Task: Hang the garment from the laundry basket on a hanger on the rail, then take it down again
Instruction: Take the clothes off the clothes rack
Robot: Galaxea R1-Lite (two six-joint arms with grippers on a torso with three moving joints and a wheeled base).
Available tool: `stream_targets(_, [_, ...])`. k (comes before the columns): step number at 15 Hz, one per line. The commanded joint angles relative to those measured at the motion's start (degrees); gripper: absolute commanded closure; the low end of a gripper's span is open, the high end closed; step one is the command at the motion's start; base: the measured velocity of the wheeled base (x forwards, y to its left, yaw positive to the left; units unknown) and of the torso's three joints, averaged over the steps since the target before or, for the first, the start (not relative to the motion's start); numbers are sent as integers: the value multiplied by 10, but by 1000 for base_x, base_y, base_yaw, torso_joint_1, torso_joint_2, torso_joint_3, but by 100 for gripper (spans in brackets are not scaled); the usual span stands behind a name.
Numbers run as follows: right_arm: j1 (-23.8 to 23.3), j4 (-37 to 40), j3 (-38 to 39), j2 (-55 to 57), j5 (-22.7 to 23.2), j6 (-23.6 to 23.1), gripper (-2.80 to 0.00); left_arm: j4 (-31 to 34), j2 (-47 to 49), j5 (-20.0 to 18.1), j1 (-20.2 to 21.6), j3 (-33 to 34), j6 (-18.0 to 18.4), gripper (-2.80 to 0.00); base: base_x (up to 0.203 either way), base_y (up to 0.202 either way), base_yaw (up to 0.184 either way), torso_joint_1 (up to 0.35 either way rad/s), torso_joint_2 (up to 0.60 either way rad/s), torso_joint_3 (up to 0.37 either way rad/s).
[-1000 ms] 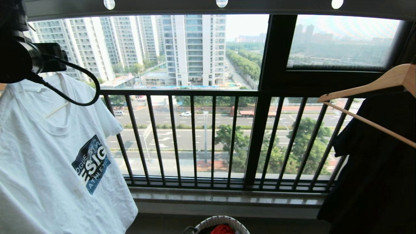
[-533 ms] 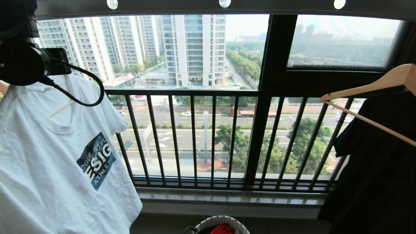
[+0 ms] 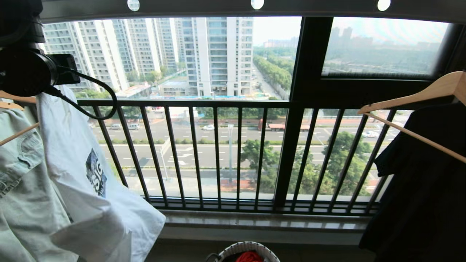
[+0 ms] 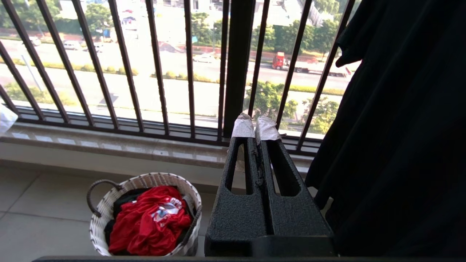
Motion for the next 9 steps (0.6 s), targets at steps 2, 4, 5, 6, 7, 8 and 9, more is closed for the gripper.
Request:
stream_targets(2, [0,0,0,1,0,0,0,0,-4,2,0,1,0,0,0,0,0,0,0,0])
stream_targets(4, [0,0,0,1,0,0,0,0,-5,2,0,1,0,0,0,0,0,0,0,0])
stream_targets(5, [0,0,0,1,0,0,0,0,-7,2,0,1,0,0,0,0,0,0,0,0])
stream_targets(6, [0,0,0,1,0,0,0,0,-7,2,0,1,0,0,0,0,0,0,0,0])
stream_targets(7, [0,0,0,1,0,0,0,0,-9,2,0,1,0,0,0,0,0,0,0,0])
stream_targets(8, [0,0,0,1,0,0,0,0,-10,2,0,2,0,0,0,0,0,0,0,0])
stream_targets(9, [0,0,0,1,0,0,0,0,-11,2,0,2,0,0,0,0,0,0,0,0])
